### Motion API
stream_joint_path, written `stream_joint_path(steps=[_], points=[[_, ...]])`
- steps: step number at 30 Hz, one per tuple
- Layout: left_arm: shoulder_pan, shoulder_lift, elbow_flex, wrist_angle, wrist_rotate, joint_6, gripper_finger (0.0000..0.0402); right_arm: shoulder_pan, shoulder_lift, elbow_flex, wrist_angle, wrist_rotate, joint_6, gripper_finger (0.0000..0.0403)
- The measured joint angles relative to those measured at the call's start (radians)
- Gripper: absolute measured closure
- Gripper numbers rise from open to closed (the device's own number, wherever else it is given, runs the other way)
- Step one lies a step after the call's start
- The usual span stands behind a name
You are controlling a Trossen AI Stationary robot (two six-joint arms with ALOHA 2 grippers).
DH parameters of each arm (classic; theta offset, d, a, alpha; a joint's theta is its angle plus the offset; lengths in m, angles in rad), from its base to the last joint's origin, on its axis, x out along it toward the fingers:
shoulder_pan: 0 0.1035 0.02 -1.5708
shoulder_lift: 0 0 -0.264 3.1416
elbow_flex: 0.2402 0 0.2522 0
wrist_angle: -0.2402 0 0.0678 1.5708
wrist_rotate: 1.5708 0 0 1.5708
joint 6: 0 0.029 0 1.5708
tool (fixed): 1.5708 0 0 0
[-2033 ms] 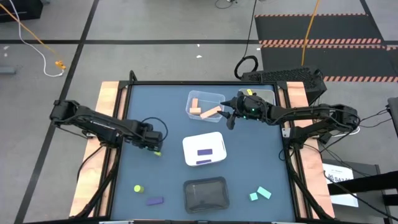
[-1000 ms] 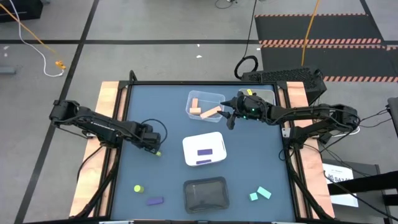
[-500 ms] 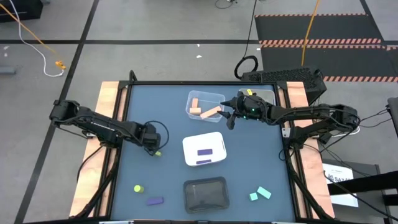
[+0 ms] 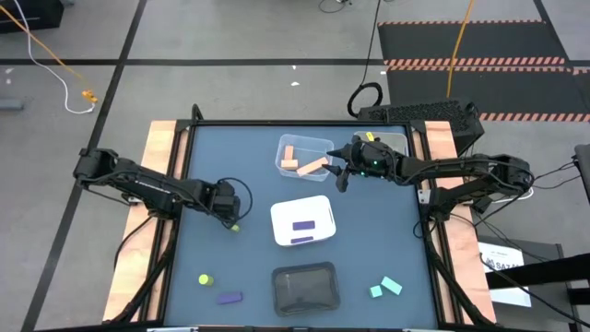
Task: Sort & place blocks by color
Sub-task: Put the top light-blue square block into the transparent black bin
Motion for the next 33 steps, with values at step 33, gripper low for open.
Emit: stream_joint_path(steps=[33], points=[[0.151, 0.000, -0.001, 1.042, -0.257, 0.425, 0.0270, 0.000, 0.000, 0.000, 0.000, 0.000, 0.000, 0.0193]])
